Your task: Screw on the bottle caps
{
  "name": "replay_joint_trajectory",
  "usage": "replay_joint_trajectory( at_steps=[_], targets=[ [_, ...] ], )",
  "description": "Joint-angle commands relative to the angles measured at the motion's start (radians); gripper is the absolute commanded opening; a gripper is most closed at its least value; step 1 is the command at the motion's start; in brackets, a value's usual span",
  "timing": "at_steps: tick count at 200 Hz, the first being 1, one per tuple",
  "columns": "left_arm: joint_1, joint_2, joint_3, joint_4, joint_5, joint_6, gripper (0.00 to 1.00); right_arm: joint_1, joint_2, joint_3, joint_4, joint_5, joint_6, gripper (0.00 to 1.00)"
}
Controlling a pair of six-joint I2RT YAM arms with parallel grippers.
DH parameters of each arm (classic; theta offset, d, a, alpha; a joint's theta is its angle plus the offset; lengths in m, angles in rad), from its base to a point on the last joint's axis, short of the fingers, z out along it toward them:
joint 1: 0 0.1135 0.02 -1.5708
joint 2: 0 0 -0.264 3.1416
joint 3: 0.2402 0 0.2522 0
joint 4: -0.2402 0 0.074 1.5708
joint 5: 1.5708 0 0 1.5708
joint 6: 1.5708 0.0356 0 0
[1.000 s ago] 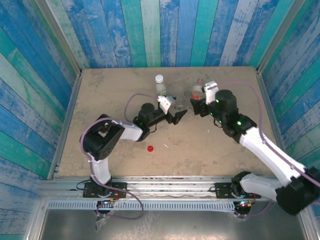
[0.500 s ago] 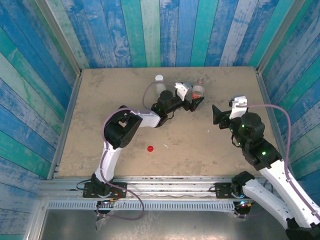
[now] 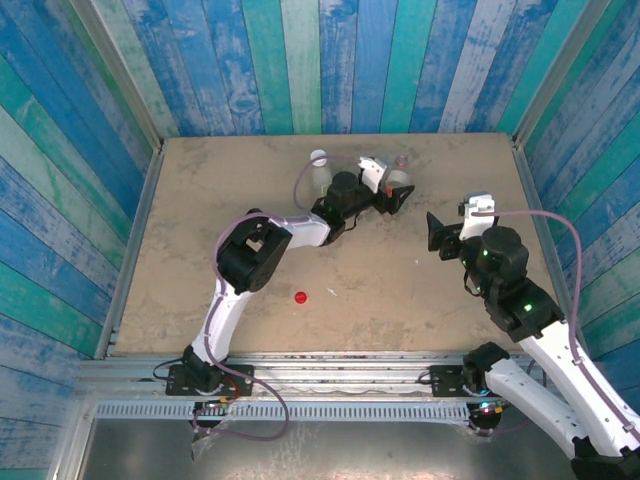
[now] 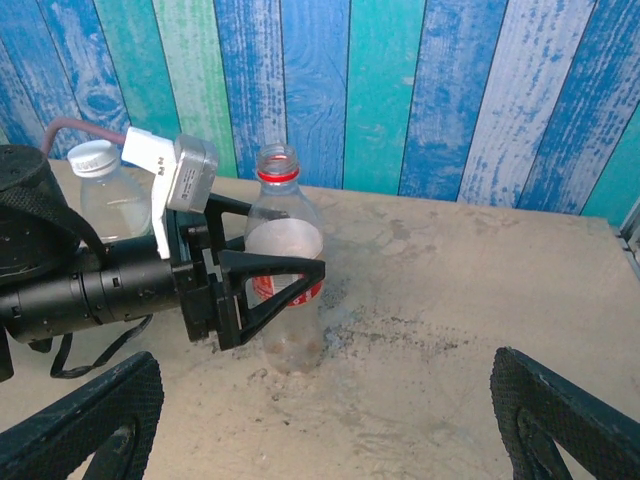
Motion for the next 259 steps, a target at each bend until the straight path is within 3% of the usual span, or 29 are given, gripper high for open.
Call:
replay_joint_trajectory(
  at_steps=[1,57,73,113,158,207,259],
  targets=[
    [-0.005,0.077,0.041,-0.029,-0.019,-0.016,0.86,-0.005,-0.004,-0.019,0.011,0.005,-0.006,0.87],
    [-0.004,0.090,0.058,-0.023,0.004,-0.025,0.71,-0.006,-0.006,-0.043,0.018,0.009,-0.007,0.87],
    [-0.005,0.074,0.037,-0.009,0.008,-0.020,0.63,-0.007,-0.003,-0.044,0.021,0.009,-0.004,0.87],
    [-0.004,-0.019,-0.055,0.015,0.020,0.039,0.61,-0.008,0.032,-0.040,0.047,-0.045,0.026,0.87],
    [-0.005,-0.193,-0.229,0.071,0.068,0.111,0.59,-0.008,0.098,-0.017,0.091,-0.090,0.160,1.00],
    [0.006,-0.388,-0.493,0.127,0.102,0.167,0.60,-0.008,0.102,-0.075,0.192,-0.211,0.081,0.99],
    [0.096,-0.564,-0.796,0.242,0.067,0.127,0.60,-0.008,0.218,-0.054,0.190,-0.368,0.077,0.92]
  ],
)
